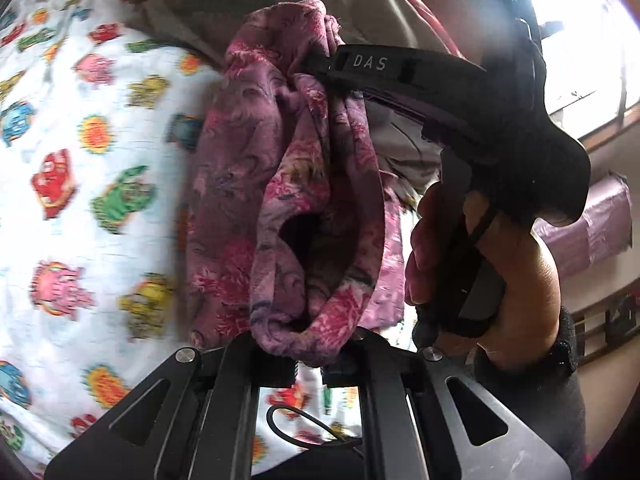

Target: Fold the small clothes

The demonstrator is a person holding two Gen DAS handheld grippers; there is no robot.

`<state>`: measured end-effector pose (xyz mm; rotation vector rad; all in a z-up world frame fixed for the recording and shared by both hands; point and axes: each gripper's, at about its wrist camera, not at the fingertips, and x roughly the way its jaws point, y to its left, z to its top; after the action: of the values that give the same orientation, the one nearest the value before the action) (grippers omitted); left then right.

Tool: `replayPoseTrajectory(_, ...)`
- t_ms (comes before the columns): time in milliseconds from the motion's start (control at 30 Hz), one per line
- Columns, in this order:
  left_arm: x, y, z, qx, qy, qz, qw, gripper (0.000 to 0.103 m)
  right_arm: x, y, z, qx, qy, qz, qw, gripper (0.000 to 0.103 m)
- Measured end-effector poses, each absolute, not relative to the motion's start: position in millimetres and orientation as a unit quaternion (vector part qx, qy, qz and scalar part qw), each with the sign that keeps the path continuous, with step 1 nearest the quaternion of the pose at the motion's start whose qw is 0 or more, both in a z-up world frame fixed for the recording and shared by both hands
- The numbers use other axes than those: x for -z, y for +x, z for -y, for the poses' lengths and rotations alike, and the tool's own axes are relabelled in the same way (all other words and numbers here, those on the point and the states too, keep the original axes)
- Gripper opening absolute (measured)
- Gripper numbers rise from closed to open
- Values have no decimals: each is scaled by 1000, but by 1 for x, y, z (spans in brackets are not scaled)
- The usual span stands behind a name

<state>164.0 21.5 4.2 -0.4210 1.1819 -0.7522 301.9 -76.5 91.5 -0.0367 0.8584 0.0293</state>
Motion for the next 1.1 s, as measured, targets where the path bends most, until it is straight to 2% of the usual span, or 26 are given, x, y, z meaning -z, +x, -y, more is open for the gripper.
replayPoseTrajectory(400,-2,167,84,387,-155,-557,718,5,-105,255,175,36,12,-399,916,9)
replayPoseTrajectory(767,47,221,193,401,-122,-593,688,5,-84,230,248,65,40,-410,909,9)
replayPoseTrajectory(1100,105,274,240,388,-101,-635,661,5,-40,224,298,86,73,-439,892,9)
